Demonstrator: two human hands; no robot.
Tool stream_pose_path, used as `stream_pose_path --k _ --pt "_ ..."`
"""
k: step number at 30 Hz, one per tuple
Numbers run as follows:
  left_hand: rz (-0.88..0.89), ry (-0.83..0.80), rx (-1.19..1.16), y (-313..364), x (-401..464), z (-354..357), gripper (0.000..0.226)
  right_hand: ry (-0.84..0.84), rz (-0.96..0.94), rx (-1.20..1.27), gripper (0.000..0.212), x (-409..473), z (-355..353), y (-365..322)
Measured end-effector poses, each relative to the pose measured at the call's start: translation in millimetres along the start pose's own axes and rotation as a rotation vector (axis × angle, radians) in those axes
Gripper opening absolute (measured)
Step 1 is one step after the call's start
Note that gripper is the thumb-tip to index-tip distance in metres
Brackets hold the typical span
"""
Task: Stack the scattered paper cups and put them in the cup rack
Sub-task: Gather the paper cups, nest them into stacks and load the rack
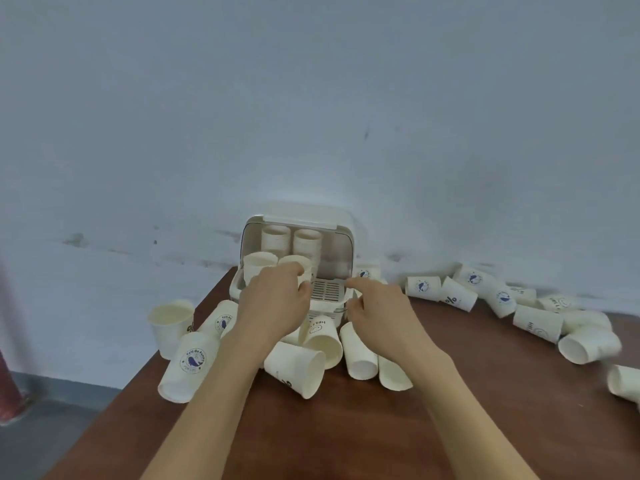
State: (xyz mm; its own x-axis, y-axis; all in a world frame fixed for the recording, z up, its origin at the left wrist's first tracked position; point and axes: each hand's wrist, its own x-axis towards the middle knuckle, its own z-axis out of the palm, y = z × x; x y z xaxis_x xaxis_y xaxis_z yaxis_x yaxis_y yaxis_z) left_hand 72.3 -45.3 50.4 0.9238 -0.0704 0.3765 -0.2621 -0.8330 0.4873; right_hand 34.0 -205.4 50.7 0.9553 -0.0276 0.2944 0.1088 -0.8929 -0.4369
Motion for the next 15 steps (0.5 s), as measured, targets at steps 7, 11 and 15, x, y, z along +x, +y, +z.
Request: stream_pose_path --k 7,11,15 --pt "0.115 -0.049 0.015 55 -50 -10 0.027 -0.056 0.106 -0.040 0.044 -54 -27 26" --pt "0.141 -0.096 0.012 73 -73 2 0.033 -0.063 0.157 -0.054 0.050 -82 -43 44" --pt "0.147 -0.150 0.010 88 -93 18 0.038 -0.061 0.187 -0.095 0.047 -106 -52 61"
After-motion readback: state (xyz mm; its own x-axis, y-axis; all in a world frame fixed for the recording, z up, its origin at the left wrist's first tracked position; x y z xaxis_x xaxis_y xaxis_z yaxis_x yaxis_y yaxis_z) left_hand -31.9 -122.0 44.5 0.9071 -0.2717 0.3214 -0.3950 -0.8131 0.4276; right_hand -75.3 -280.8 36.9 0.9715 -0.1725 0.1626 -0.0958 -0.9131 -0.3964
